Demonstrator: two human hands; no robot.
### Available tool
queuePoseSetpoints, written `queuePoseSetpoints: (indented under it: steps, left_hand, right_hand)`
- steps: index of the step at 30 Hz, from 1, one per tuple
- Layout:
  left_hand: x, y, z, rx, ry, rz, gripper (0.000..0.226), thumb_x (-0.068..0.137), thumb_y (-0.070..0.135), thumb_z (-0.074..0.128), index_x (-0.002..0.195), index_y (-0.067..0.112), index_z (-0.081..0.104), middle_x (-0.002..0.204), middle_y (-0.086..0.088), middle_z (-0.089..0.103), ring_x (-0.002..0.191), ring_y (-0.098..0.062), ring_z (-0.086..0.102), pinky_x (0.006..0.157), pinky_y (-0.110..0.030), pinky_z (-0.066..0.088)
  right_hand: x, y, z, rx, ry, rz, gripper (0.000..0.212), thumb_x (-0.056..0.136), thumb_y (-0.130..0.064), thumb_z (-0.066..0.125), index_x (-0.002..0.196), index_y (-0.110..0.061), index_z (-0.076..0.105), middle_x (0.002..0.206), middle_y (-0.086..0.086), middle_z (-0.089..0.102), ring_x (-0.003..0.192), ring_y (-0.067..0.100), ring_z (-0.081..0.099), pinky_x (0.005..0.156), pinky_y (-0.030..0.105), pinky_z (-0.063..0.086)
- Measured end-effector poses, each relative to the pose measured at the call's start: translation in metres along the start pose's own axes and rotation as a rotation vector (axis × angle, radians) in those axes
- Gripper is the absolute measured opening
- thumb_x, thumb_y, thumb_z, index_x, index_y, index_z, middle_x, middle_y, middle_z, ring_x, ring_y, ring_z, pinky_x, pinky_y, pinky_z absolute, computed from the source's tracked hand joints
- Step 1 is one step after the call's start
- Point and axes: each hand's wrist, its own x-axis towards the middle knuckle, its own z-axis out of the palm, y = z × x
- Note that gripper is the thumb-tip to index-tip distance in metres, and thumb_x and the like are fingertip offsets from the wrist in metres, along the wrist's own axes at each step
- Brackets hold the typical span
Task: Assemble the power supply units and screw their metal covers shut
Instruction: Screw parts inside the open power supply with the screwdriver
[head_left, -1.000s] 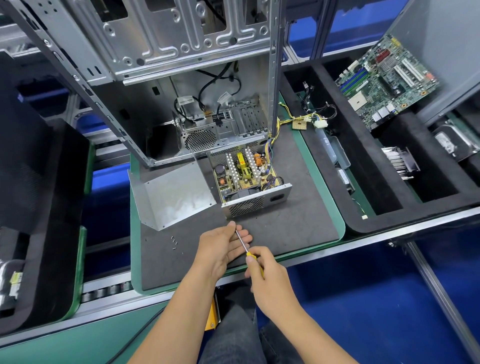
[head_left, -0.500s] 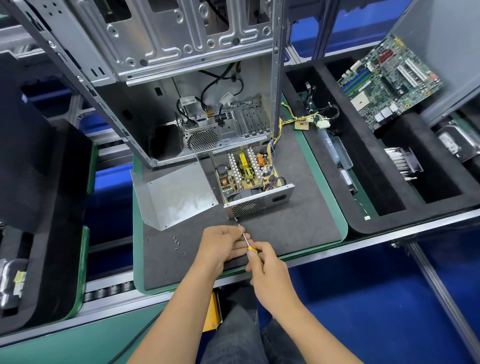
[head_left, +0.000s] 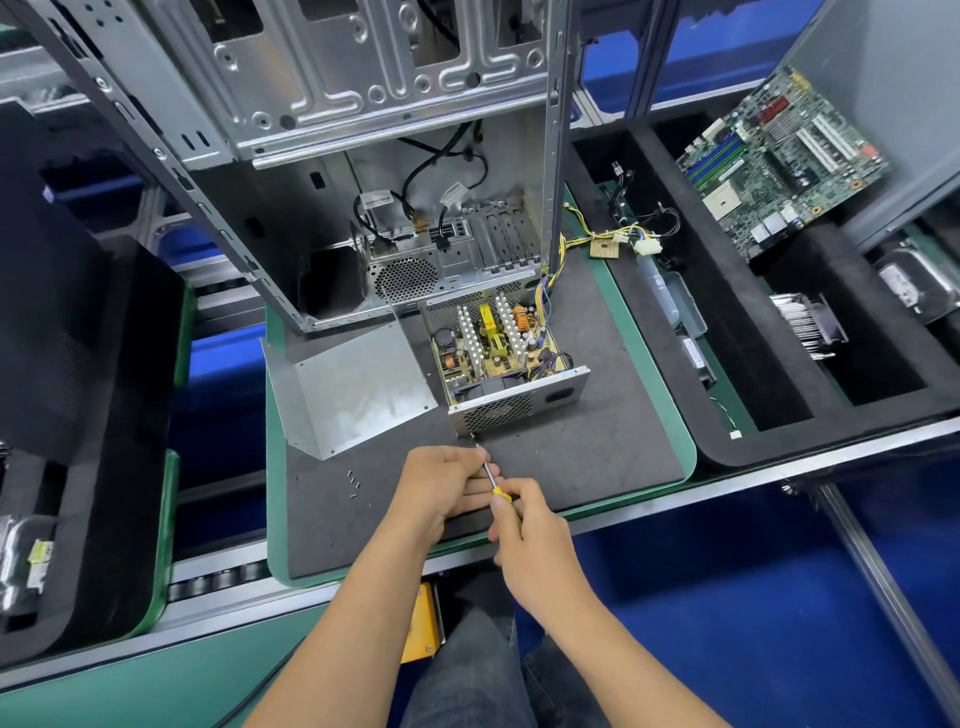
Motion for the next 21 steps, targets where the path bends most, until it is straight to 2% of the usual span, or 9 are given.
queuePoseSetpoints:
  steps: [5,9,11,13,15,16,18,20,21]
  left_hand:
    - [0.0,0.002,0.0,0.023,0.019,0.004,0.016,0.096,0.009,0.064,0.089,-0.003,0.07,0.079,-0.015,0.076,0.07,-0.025,0.075,0.056,-0.028,0.058]
    - [0.002,0.002,-0.001,0.034,0.041,0.015,0.016,0.095,0.009,0.064,0.084,-0.002,0.069,0.075,-0.014,0.075,0.071,-0.027,0.075,0.057,-0.028,0.059]
    - [0.002,0.003,-0.001,0.036,0.05,0.017,0.017,0.095,0.009,0.065,0.084,-0.002,0.069,0.075,-0.014,0.075,0.072,-0.027,0.075,0.061,-0.031,0.061]
    - [0.0,0.004,-0.002,0.117,0.066,0.058,0.018,0.094,0.013,0.067,0.088,-0.003,0.071,0.072,-0.012,0.075,0.071,-0.025,0.075,0.065,-0.033,0.062]
    - [-0.005,0.004,-0.005,0.395,0.183,0.23,0.018,0.09,0.023,0.074,0.089,0.005,0.073,0.066,-0.003,0.073,0.065,-0.018,0.073,0.068,-0.036,0.062]
    - [-0.009,0.004,-0.009,0.586,0.3,0.4,0.018,0.086,0.028,0.077,0.087,0.011,0.071,0.066,0.003,0.07,0.065,-0.014,0.069,0.068,-0.035,0.06]
    - [-0.022,0.008,-0.015,0.847,0.502,0.861,0.027,0.08,0.032,0.08,0.092,0.014,0.064,0.084,0.004,0.063,0.077,-0.014,0.059,0.073,-0.029,0.05]
    - [-0.026,0.019,-0.019,0.964,0.456,1.179,0.042,0.081,0.03,0.078,0.114,0.009,0.06,0.108,-0.006,0.059,0.1,-0.021,0.054,0.089,-0.029,0.044]
    - [-0.025,0.027,-0.018,1.028,0.37,1.197,0.05,0.084,0.029,0.076,0.124,0.007,0.057,0.119,-0.01,0.058,0.111,-0.025,0.052,0.097,-0.033,0.042]
  right_hand:
    - [0.0,-0.008,-0.001,0.013,-0.006,-0.003,0.014,0.102,-0.038,0.049,0.115,-0.032,0.05,0.085,-0.006,0.064,0.066,-0.001,0.057,0.057,0.02,0.049]
    - [-0.004,-0.011,0.002,-0.06,0.095,-0.03,0.037,0.09,-0.032,0.07,0.11,-0.033,0.04,0.1,-0.015,0.049,0.086,-0.001,0.054,0.065,0.006,0.042]
    - [-0.005,-0.01,0.002,-0.126,0.138,-0.012,0.034,0.09,-0.027,0.07,0.108,-0.031,0.041,0.102,-0.012,0.043,0.088,0.0,0.049,0.065,0.006,0.041]
    - [-0.004,-0.009,0.0,-0.154,0.169,0.005,0.023,0.092,-0.029,0.067,0.105,-0.029,0.048,0.099,-0.011,0.049,0.086,0.002,0.05,0.065,0.011,0.041]
    - [-0.004,-0.009,-0.001,-0.154,0.185,0.005,0.014,0.094,-0.035,0.064,0.104,-0.029,0.056,0.095,-0.01,0.059,0.087,0.007,0.055,0.073,0.024,0.049]
    - [-0.005,-0.01,-0.002,-0.151,0.183,0.005,0.013,0.095,-0.037,0.062,0.105,-0.03,0.06,0.093,-0.009,0.062,0.086,0.009,0.058,0.075,0.033,0.052]
    - [-0.007,-0.012,-0.002,-0.141,0.182,-0.01,0.017,0.097,-0.04,0.058,0.108,-0.03,0.065,0.092,-0.01,0.065,0.084,0.013,0.062,0.076,0.041,0.055]
    - [-0.007,-0.013,-0.003,-0.129,0.183,-0.019,0.02,0.099,-0.039,0.056,0.112,-0.027,0.066,0.092,-0.011,0.065,0.082,0.013,0.064,0.076,0.04,0.055]
    - [-0.007,-0.014,-0.004,-0.109,0.183,-0.015,0.021,0.099,-0.037,0.056,0.114,-0.025,0.065,0.092,-0.011,0.065,0.083,0.013,0.065,0.076,0.039,0.055]
